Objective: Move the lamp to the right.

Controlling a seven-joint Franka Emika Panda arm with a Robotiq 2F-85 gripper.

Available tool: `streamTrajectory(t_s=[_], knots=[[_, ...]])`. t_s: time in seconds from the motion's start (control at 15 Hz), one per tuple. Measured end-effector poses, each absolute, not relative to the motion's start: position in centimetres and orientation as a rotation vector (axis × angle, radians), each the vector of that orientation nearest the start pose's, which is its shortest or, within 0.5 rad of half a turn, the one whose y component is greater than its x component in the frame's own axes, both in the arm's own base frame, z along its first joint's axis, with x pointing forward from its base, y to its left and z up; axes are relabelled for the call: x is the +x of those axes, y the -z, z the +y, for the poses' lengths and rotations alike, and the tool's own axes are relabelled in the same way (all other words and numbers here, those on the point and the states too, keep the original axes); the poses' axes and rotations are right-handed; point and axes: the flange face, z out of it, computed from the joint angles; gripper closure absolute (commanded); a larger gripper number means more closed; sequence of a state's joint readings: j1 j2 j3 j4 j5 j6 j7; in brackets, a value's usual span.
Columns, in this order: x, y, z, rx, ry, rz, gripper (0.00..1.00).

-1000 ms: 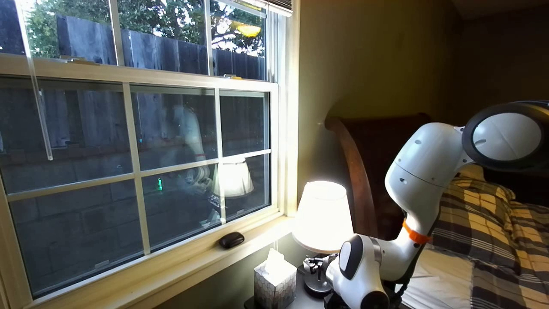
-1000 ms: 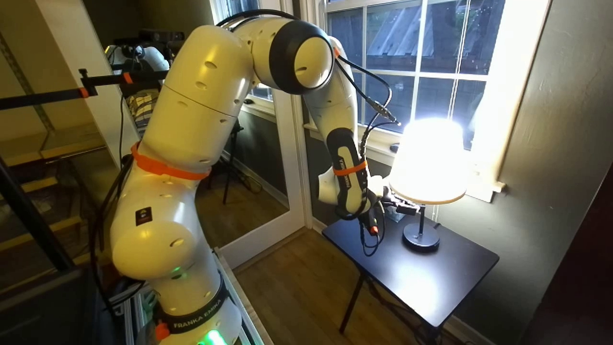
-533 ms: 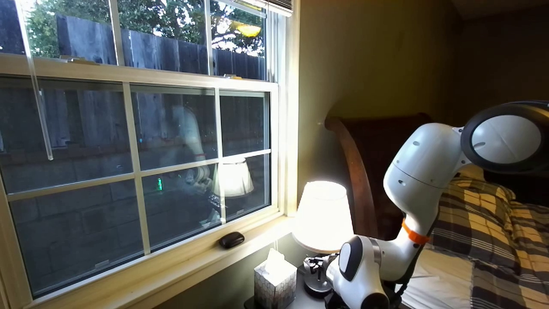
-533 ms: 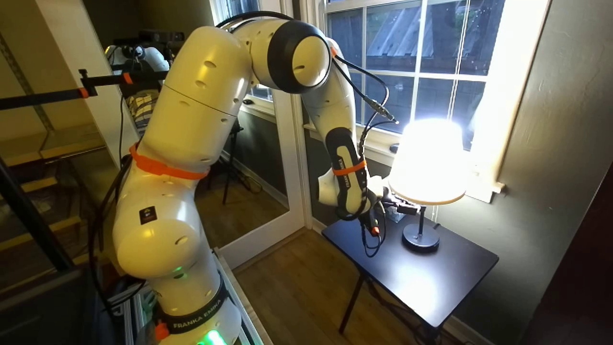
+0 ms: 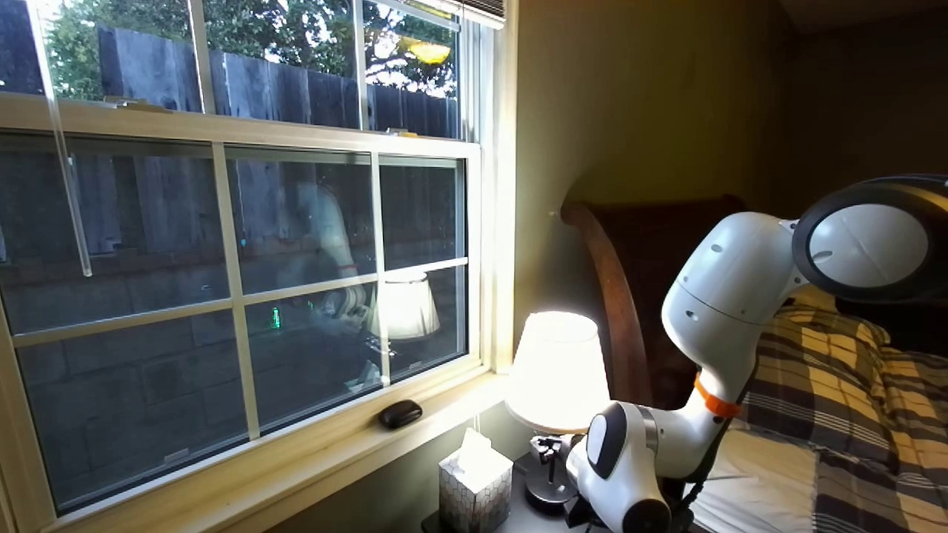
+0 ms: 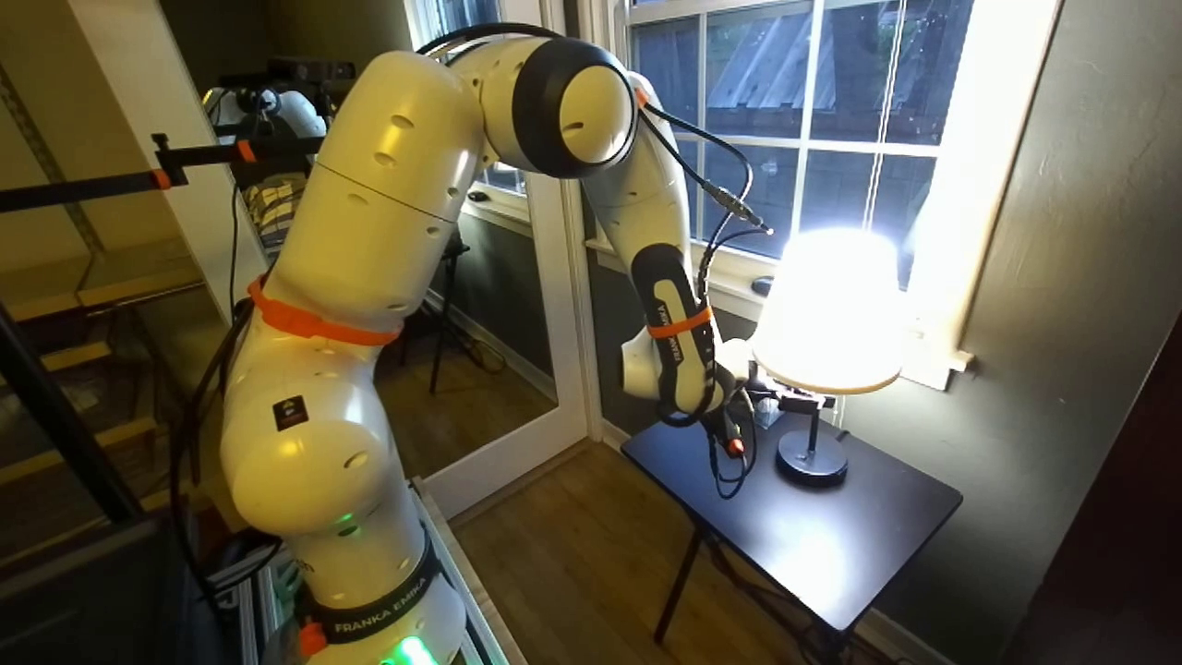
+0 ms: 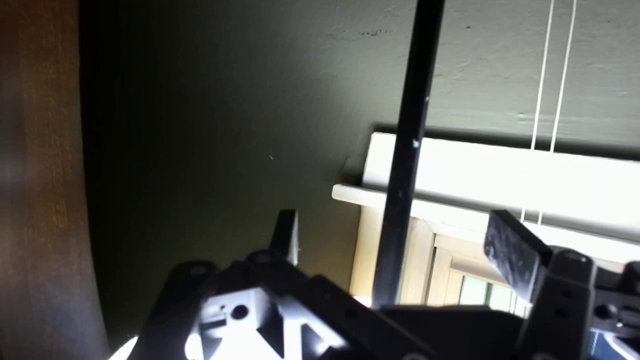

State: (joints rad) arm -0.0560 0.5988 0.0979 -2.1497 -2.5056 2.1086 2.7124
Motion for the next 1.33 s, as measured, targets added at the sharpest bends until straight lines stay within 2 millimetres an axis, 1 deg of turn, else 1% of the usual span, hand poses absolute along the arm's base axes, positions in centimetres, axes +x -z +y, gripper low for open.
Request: streamTrajectory(t_s=[0.27,0.6,0.67,0.73,1.07,1.33], knots=[[55.7,-11.86,-0.39,-2.795,2.132,0.508,0.62],[55.63,-11.62,-0.3,-2.802,2.134,0.491,0.99],[55.62,-11.59,-0.29,-2.803,2.135,0.488,1.0],[55.62,-11.56,-0.24,-2.801,2.134,0.49,0.96],[56.37,-12.0,0.53,-2.775,2.141,0.492,0.97],[56.53,-12.19,0.48,-2.766,2.139,0.51,0.96]])
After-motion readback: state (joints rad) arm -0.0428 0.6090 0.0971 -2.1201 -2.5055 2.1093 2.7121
